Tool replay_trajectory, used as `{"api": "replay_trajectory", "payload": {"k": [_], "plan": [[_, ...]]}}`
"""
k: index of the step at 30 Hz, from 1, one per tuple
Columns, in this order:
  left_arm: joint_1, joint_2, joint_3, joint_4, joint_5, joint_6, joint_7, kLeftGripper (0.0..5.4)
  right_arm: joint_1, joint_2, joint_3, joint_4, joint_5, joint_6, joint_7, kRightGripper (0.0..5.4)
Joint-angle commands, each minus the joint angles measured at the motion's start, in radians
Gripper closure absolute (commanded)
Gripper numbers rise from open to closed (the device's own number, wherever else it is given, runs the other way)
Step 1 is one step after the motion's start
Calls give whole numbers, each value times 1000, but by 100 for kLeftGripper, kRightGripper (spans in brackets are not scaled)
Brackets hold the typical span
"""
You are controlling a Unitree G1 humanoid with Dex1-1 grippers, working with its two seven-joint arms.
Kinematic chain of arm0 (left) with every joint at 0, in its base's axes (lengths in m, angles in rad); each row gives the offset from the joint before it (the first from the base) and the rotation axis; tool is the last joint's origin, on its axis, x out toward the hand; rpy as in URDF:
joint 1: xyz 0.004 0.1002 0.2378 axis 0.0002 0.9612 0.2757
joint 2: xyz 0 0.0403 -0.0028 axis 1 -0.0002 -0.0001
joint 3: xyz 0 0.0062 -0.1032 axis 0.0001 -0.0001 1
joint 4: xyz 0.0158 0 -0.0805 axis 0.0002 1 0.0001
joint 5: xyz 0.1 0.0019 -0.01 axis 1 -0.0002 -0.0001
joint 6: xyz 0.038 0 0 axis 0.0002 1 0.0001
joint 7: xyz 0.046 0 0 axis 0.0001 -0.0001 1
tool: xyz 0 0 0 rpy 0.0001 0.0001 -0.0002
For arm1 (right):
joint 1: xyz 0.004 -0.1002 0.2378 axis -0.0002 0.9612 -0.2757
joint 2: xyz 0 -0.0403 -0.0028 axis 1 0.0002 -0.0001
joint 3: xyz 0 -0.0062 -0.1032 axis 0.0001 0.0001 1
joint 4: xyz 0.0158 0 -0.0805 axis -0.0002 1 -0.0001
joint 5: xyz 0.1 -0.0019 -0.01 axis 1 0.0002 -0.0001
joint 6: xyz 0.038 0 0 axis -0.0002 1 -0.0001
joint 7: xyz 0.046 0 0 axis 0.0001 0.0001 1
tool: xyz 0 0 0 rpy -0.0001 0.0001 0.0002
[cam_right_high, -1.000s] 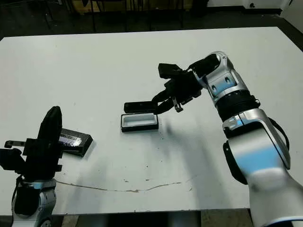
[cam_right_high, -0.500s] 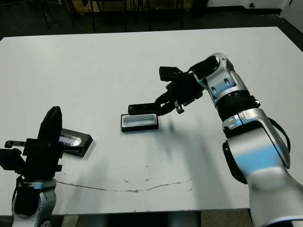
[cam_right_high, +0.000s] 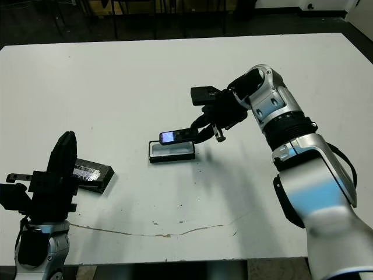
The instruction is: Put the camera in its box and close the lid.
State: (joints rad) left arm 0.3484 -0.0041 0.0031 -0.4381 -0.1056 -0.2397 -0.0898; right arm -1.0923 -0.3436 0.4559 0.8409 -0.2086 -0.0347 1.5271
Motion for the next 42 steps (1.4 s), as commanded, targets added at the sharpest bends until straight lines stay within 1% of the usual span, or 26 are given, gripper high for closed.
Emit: {"api": "replay_trajectory", "payload": {"k": [1,2,6,10,14,17,20,22,26,28,37,40,42], "plan": [[46,5,2,24,2,1,-1,540,8,-7,19,-9,-19,4,6,502],[46,6,2,26,2,-2,-3,540,7,-6,19,-5,-20,13,8,502],[46,5,1,18,5,10,3,540,10,-8,18,-7,-21,-3,6,502],[48,5,0,15,5,11,3,540,5,-1,25,10,-26,17,23,502],[49,5,1,20,-1,3,-1,540,8,7,23,35,-20,3,26,502],[51,6,1,16,-7,7,-4,540,3,11,25,45,-22,9,33,502],[54,3,-1,10,3,17,6,540,3,9,27,35,-24,0,34,502],[52,5,-1,14,3,13,4,540,0,11,27,40,-22,10,43,502],[51,7,-2,13,2,18,2,540,-5,17,24,69,-18,-2,57,502],[51,7,-3,14,1,16,1,540,-11,22,23,85,-17,8,68,502],[51,6,-4,23,-1,0,-7,540,-15,22,47,75,-53,-30,44,502],[51,4,-6,26,-12,-5,-13,540,-13,19,54,56,-69,-13,29,502],[51,4,-6,30,-6,-12,-11,540,-10,16,58,46,-76,-23,22,502]]}}
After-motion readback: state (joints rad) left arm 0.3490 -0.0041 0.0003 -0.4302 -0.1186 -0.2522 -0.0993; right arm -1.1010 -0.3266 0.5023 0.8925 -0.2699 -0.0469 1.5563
